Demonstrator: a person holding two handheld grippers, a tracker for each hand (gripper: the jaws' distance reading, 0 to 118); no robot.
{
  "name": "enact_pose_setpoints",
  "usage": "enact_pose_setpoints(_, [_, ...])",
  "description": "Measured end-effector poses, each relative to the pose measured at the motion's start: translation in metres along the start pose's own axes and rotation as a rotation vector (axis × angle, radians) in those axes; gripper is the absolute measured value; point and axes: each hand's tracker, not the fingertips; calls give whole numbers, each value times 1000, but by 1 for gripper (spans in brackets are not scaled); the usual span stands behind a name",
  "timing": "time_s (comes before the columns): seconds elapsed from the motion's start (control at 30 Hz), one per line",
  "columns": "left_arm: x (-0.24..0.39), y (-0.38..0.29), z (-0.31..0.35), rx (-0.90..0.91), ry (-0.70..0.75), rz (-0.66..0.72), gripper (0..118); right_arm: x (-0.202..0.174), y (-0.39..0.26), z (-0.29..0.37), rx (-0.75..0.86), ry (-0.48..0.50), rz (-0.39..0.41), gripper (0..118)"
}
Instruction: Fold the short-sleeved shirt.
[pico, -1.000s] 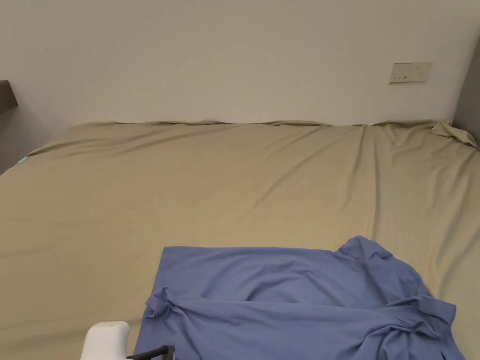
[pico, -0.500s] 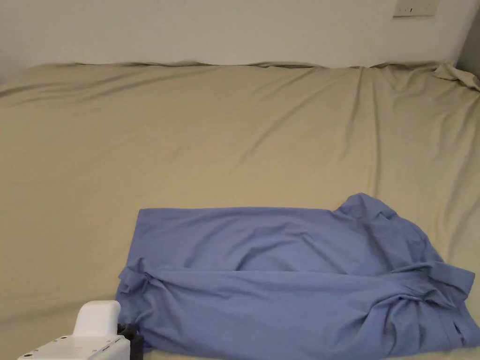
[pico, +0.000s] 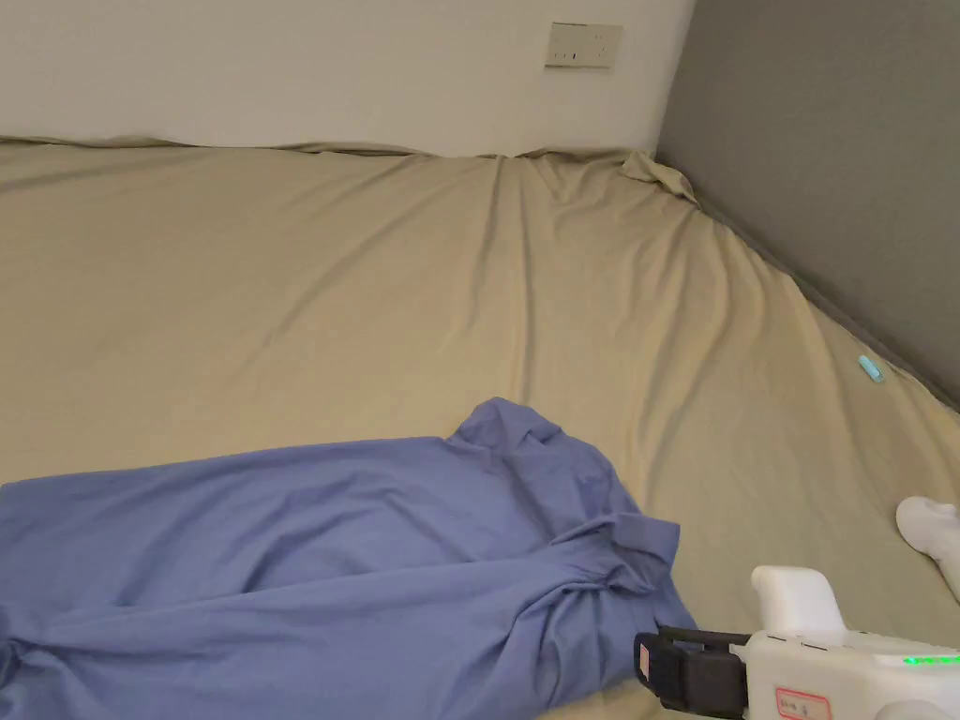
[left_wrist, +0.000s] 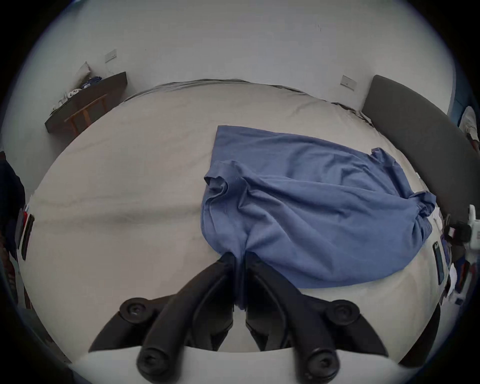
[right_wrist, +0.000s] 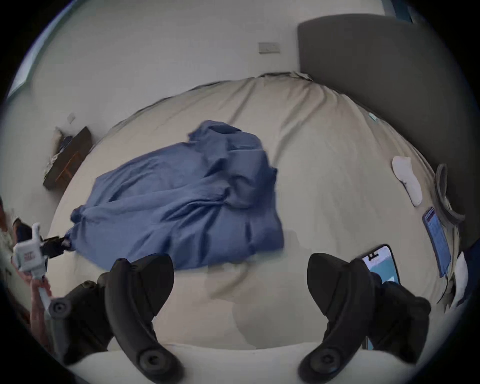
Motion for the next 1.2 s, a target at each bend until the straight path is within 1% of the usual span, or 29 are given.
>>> enact_pose_setpoints(0.07, [1,3,-1,-3,1,1,5,9,9,-26,-33,5,-44,110])
enact_pose_setpoints(0.1, [2,3,-3,-5,5,0,5,11,13,-39,-47,10,-52,109])
enact_pose_setpoints(0.13, [2,4,-4,-8,8,-2,5,12,15,-50,-58,12,-42,104])
enact_pose_setpoints(0.17, [4,5,-4,-13,8,-5,5,10,16,-62,-77,-1,-23,95])
enact_pose_setpoints(0.2, [4,4,-5,-16,10,-10,5,7,16,-70,-105,-30,15,76])
enact_pose_setpoints(0.23, [4,4,-6,-21,13,-12,5,3,14,-74,-117,-43,44,39])
enact_pose_setpoints(0.27, [6,4,-5,-26,15,-13,5,-4,9,-72,-99,-35,49,28])
enact_pose_setpoints(0.3, [8,4,-4,-29,15,-11,5,-9,7,-65,-62,-65,77,26])
enact_pose_setpoints(0.33, [8,4,-3,-30,13,-10,5,-12,6,-62,-62,-59,105,21])
enact_pose_setpoints(0.37, [8,4,-1,-29,10,-7,5,-14,6,-61,-66,-57,105,19])
enact_pose_setpoints(0.5, [4,8,15,-21,-20,11,5,-14,6,-43,-52,-44,123,19])
enact_pose_setpoints(0.53, [2,8,23,-4,-37,21,5,-13,6,-33,-29,-29,112,19])
enact_pose_setpoints(0.67, [-1,7,55,27,-53,27,5,-14,1,6,5,4,126,18])
enact_pose_setpoints(0.73, [0,2,70,34,-53,3,5,-13,-8,25,15,25,137,18])
enact_pose_setpoints(0.8, [-3,-8,86,40,-54,-7,5,-10,-19,43,11,27,141,18])
enact_pose_setpoints(0.9, [-14,-29,98,28,-31,5,5,1,-43,62,-2,29,141,18])
enact_pose_setpoints(1.07, [-23,-68,103,-51,-22,42,5,22,-80,68,-69,13,105,18])
enact_pose_setpoints(1.2, [-14,-85,93,-100,-7,20,5,23,-92,58,-100,-9,100,18])
